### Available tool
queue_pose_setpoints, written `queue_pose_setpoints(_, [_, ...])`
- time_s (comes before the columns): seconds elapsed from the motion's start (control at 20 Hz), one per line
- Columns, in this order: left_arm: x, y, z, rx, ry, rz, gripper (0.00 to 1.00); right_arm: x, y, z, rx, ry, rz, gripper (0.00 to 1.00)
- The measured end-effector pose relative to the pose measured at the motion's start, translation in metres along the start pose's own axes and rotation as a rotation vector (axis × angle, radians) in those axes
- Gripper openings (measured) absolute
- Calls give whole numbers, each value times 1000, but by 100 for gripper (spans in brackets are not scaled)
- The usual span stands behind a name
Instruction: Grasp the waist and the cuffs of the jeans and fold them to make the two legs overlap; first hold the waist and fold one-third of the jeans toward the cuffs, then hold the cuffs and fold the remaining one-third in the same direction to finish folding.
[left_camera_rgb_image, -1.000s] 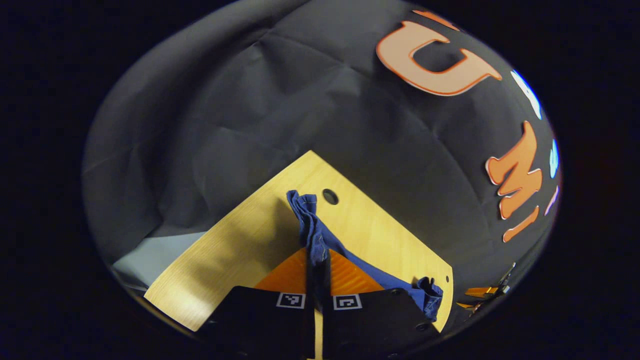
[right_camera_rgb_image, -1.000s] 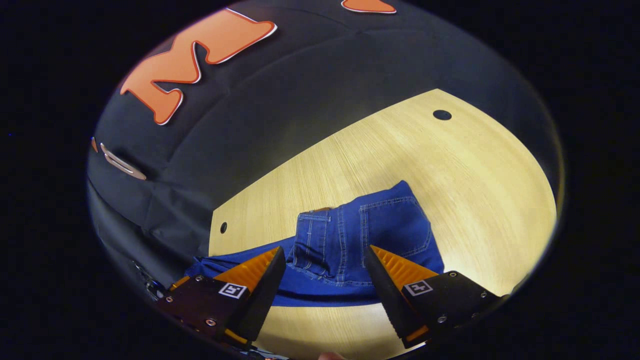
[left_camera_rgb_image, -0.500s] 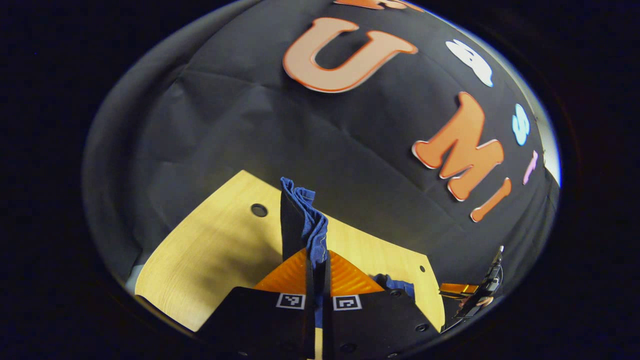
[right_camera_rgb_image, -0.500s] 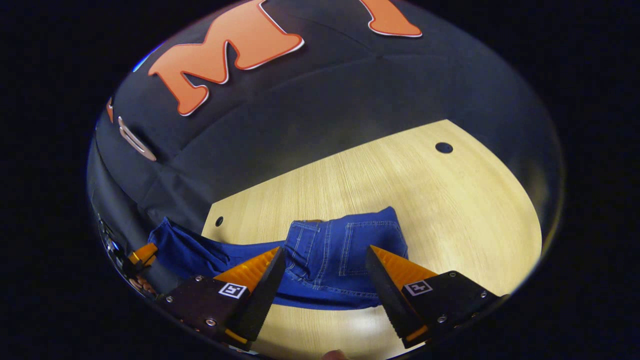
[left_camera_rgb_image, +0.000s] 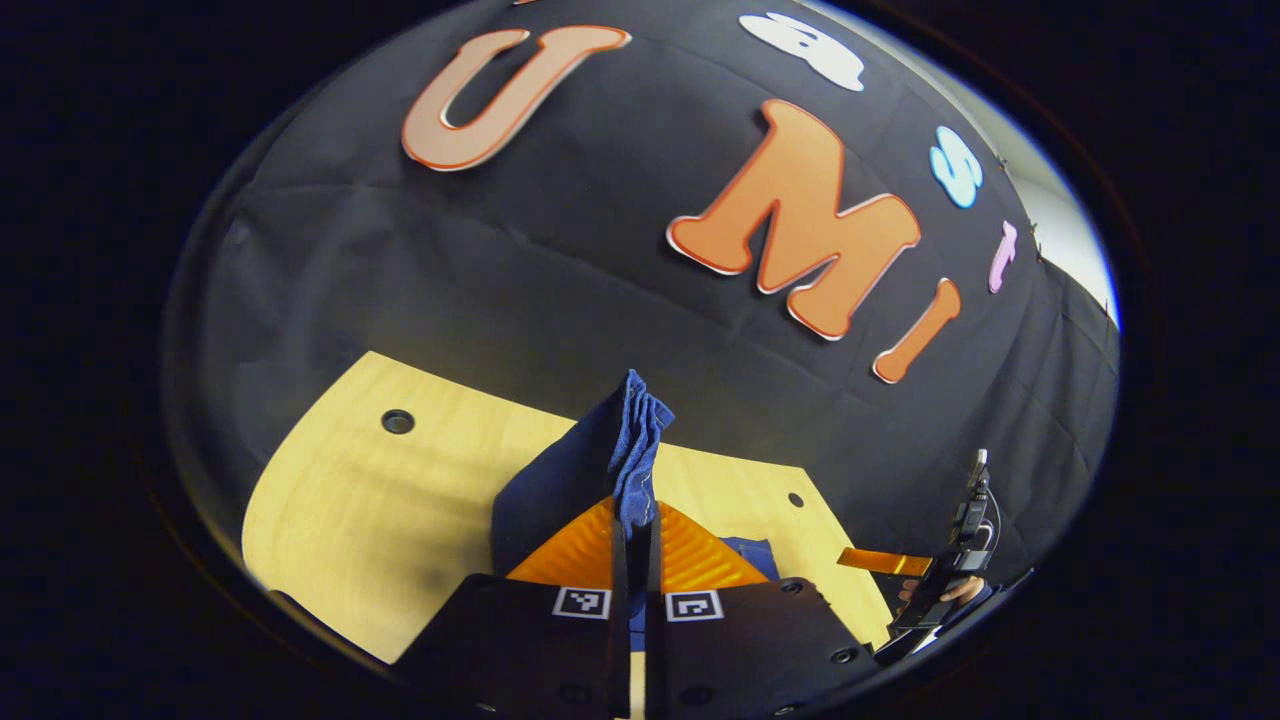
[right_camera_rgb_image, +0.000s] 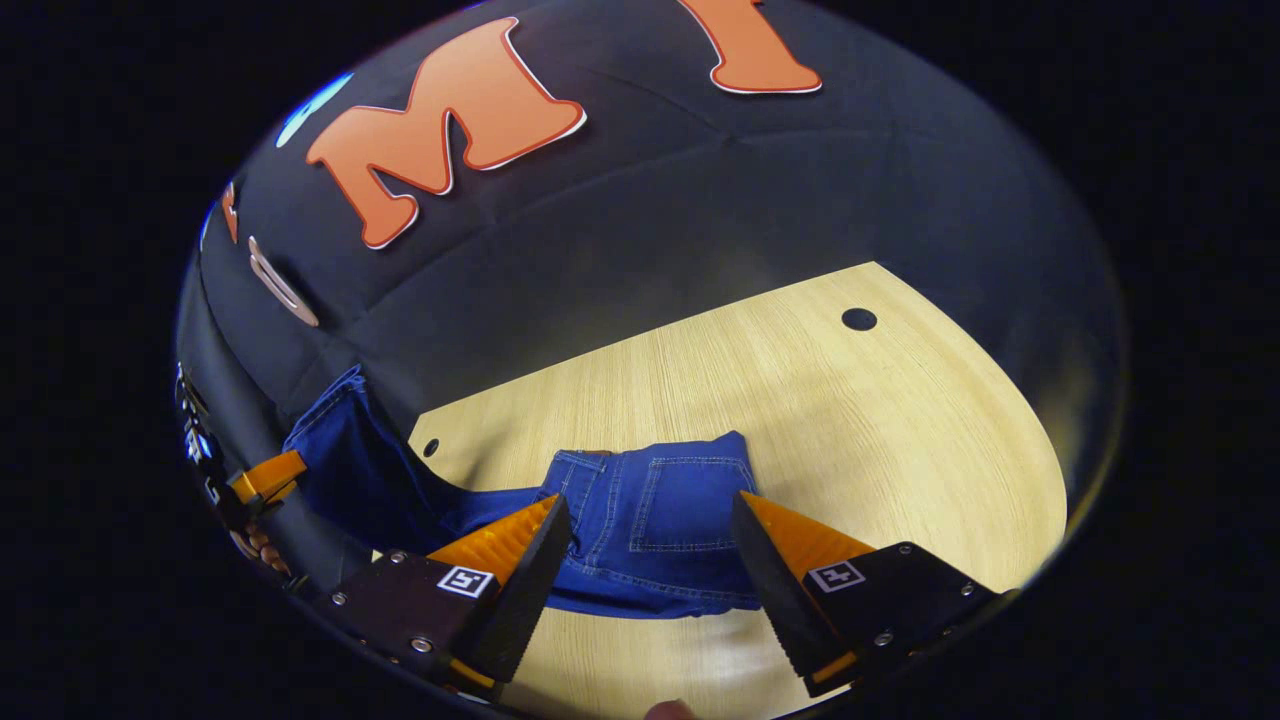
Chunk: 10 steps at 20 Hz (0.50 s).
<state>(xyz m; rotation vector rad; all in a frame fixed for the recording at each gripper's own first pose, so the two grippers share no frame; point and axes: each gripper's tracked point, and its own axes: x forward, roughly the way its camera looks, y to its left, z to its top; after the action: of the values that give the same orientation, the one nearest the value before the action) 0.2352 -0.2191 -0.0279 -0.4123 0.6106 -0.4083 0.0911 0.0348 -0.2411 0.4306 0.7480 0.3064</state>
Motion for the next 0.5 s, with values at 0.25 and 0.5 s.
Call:
queue_pose_setpoints(0.25, [37,-60,-30,49,64,-49,6,-13,-22,-2,-35,-7,-6,99])
queue_pose_setpoints(0.5, [68,-102,-66,88,130,-77,6,-20,-41,0,-49,-11,-5,99])
